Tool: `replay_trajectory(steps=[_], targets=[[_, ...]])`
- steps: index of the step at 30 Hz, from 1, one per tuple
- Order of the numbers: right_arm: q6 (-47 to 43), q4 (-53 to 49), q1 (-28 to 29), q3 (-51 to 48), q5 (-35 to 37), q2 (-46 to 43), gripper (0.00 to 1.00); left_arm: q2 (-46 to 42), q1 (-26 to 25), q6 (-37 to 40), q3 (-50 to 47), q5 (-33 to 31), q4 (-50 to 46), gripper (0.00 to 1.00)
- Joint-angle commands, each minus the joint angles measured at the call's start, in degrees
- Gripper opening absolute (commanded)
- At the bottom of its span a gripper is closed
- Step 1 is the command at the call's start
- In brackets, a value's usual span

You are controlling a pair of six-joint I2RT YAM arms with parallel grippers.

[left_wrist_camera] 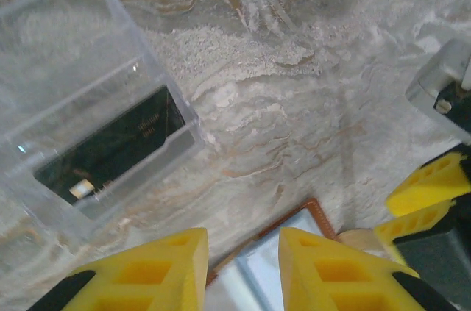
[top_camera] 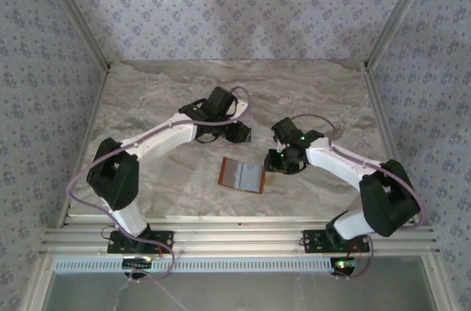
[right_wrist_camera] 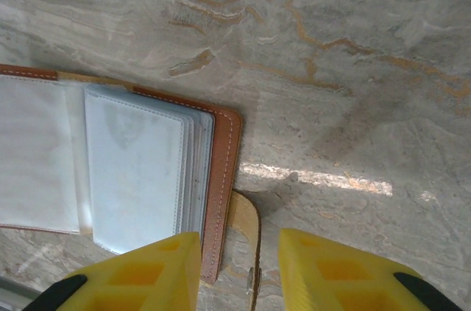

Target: Take the credit cards out of the card holder

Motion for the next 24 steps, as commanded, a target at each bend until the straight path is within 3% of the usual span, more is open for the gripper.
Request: replay_trajectory(steps=[1, 5, 9, 14, 24], targets=[[-0.8, -0.6, 0.7, 1.0, 0.2, 1.1, 0.35, -3.1, 0.0, -15.6, -2.8, 1.6, 7.8, 0.32], [-0.7, -0.6, 1.3, 0.6, 0.2, 1.7, 0.35, -2.8, -1.4, -21.5, -3.0, 0.6, 4.0, 0.32], [-0.5, -0.6, 1.8, -0.3, 0.3, 1.9, 0.34, -2.7, -5.2, -20.9, -2.4, -1.5, 0.0, 0.32], [-0.1, 1.3, 2.1, -1.9, 0.5, 2.0, 0.28, -0.1, -7.9, -21.5, -2.1, 0.3, -2.4, 0.30], [0.1, 1.3, 2.2, -4.1, 1.0, 1.4, 0.21, 3.9, -9.4, -29.2, -5.9, 6.3, 4.4, 0.27]])
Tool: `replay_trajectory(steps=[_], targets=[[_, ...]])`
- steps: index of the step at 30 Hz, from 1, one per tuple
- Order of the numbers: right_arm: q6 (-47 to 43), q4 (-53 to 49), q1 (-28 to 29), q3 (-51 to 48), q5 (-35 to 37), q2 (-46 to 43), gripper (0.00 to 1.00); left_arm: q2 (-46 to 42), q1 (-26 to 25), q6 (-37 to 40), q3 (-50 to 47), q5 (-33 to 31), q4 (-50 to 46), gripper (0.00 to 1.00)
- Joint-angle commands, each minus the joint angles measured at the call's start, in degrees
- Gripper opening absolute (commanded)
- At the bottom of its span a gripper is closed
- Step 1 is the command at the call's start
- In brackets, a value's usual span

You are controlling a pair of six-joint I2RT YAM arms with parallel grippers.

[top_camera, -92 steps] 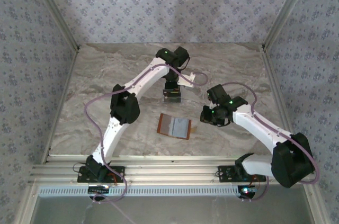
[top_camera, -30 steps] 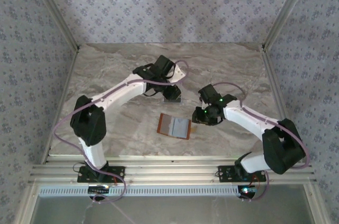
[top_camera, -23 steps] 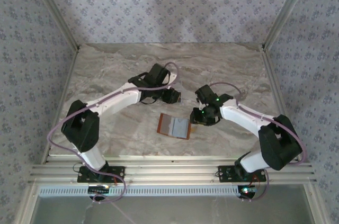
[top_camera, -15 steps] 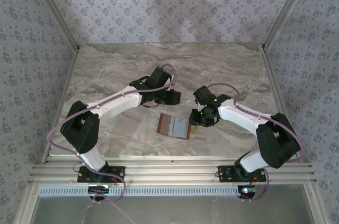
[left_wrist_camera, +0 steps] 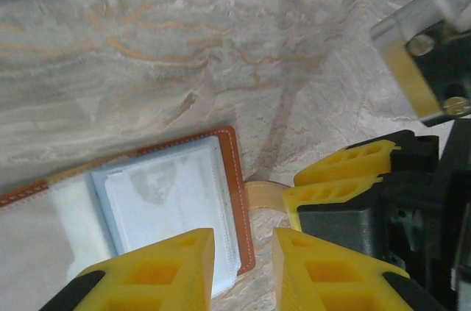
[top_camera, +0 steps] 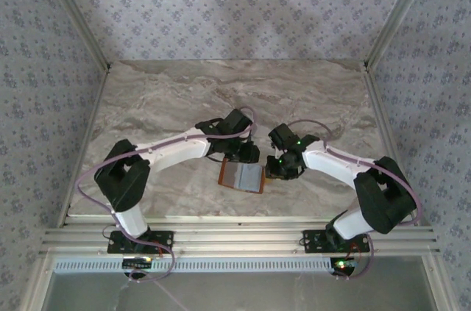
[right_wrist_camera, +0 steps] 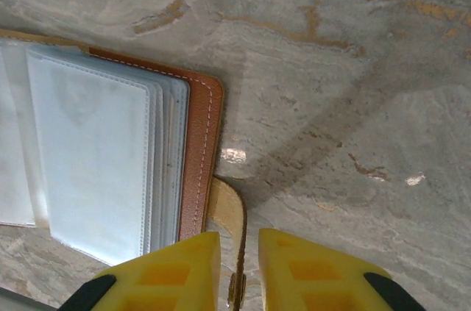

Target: Take the credit cards out of the card holder

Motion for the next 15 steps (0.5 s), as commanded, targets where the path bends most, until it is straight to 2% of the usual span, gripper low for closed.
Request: replay_trajectory(steps=[1, 6, 12, 15], targets=[[0.1, -0.3, 0.5, -1.3, 1.0, -0.2, 0.20, 1.7, -0.5, -3.0, -0.6, 4.0, 3.1, 0.26], [0.1, -0.4, 0.4, -1.9, 1.3, -0.7, 0.17, 6.1, -1.4, -0.7, 3.6, 6.5, -1.7, 0.24], [0.1, -0.3, 0.4, -1.8, 1.4, -0.8, 0.17, 7.8, -1.6, -5.0, 3.0, 7.3, -0.4, 0.21], [0.1, -0.2, 0.4, -1.7, 1.5, -0.9, 0.17, 9.2, -1.6, -5.8, 3.4, 7.6, -1.3, 0.17]])
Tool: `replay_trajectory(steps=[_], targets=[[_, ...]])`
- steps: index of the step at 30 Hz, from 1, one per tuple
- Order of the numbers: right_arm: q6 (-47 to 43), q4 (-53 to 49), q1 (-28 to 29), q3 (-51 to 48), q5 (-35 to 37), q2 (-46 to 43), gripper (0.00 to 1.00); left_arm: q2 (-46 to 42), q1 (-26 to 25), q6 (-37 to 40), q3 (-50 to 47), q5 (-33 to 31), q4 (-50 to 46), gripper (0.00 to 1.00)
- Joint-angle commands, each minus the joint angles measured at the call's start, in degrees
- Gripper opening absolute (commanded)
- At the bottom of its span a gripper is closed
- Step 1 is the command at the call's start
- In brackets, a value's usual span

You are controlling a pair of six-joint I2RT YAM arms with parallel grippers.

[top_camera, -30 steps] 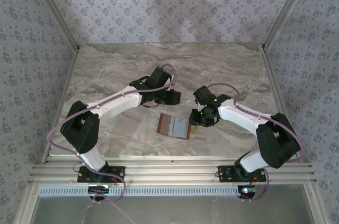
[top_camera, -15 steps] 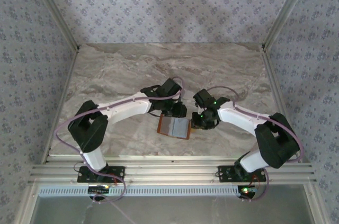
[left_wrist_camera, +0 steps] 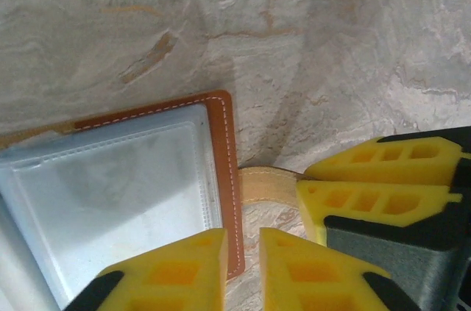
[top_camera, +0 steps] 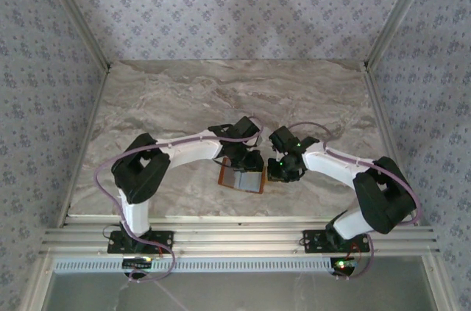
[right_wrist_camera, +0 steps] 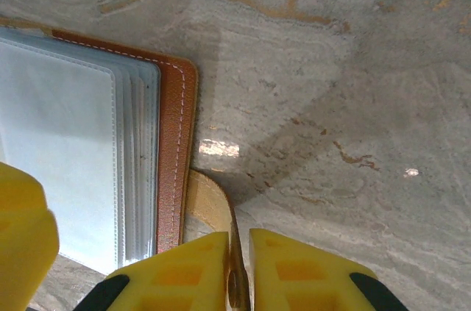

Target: Take the credit cards out of the card holder

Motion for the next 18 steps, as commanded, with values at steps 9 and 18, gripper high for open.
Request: replay_trajectory(steps=[9, 18], targets=[[-0.1, -0.8, 0.2, -0.1, 1.0, -0.9, 0.17, 3.8, -0.6, -2.9, 1.6, 2.9, -1.9, 0.14], [-0.2, -0.7, 0.1, -0.4, 1.1, -0.7, 0.17, 5.0, -0.8, -1.6, 2.6, 0.4, -6.6, 0.15]])
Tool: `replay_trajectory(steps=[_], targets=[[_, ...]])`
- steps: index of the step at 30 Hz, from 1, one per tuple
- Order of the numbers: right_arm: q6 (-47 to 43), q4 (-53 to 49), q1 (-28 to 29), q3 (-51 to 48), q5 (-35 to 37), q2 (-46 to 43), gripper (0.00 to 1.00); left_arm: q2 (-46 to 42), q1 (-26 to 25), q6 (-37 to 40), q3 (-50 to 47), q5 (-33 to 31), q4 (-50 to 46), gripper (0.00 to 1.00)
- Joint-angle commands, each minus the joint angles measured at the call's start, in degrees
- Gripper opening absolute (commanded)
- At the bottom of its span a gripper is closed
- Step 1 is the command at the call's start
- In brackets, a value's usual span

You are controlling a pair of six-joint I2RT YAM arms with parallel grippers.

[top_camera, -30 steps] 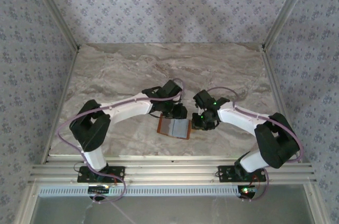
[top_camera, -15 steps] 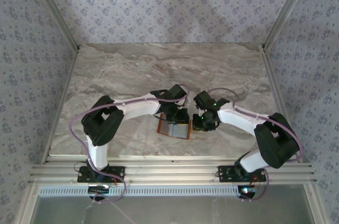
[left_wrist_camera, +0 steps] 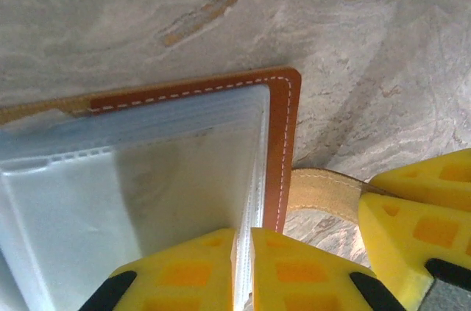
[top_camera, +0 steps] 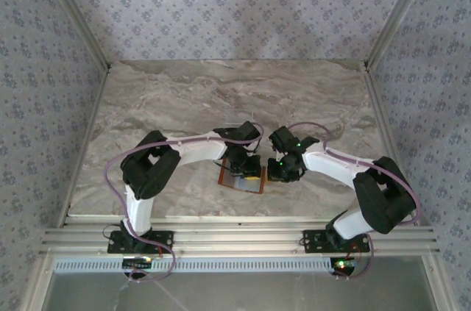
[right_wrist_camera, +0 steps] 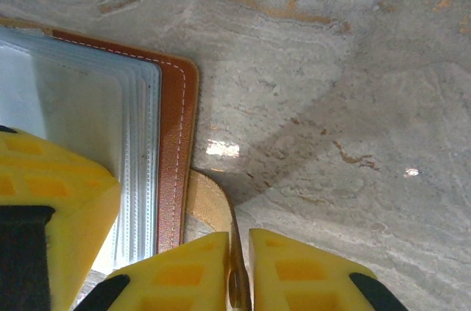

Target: Take the credit cards out of the card holder

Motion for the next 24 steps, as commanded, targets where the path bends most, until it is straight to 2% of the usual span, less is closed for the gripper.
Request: replay_trajectory(steps=[1, 6, 13, 24], targets=[[-0.2, -0.7, 0.1, -0.4, 1.1, -0.8, 0.17, 0.8, -0.5, 1.4, 2.4, -2.2, -5.8, 0.15], [-0.2, -0.7, 0.0, -0.6, 1.1, -0.8, 0.17, 0.5, -0.5, 4.4, 4.3, -8.1, -13.3, 0.17], [-0.3, -0.6, -0.1, -0.4, 1.1, -0.8, 0.17, 0.1, -1.2, 5.5, 5.6, -12.8, -17.7, 0.21], [-0.4, -1.0, -0.1, -0.2, 1.0, -0.7, 0.17, 0.3, -3.3, 7.6, 11.1, -24.3, -27.3, 0.30]])
